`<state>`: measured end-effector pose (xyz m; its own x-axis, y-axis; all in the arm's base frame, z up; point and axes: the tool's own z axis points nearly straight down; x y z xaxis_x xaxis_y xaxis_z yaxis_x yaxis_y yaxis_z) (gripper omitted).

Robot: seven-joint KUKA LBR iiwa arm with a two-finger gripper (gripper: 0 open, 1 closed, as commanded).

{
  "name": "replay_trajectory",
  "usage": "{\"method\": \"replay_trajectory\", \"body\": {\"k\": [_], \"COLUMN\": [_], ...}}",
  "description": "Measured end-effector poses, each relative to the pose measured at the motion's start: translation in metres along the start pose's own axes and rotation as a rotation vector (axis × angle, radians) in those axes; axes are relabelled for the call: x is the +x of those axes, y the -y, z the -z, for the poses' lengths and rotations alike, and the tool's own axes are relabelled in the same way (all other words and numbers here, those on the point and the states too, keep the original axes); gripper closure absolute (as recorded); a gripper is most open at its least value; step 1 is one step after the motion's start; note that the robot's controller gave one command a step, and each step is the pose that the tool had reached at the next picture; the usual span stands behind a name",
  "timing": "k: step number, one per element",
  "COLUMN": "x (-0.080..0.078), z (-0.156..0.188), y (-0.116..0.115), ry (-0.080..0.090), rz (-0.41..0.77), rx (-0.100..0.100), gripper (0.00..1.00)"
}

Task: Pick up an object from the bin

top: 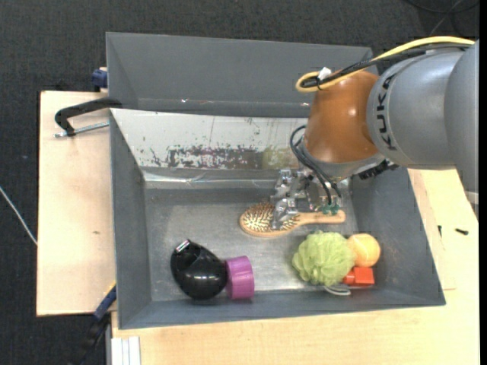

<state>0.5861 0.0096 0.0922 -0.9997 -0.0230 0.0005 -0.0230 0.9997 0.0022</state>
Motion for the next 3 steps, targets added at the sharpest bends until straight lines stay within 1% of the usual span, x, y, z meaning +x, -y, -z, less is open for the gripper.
{"method": "replay_trajectory", "body": {"k": [1, 3], "x": [0.001, -0.001], "z": [0.009, 0.038], "y": [0.0, 0.0], "ry": [0.0, 0.006], "rz": [0.0, 0.0], "rx": [0.001, 0.001], "gripper": [1.0, 1.0]}}
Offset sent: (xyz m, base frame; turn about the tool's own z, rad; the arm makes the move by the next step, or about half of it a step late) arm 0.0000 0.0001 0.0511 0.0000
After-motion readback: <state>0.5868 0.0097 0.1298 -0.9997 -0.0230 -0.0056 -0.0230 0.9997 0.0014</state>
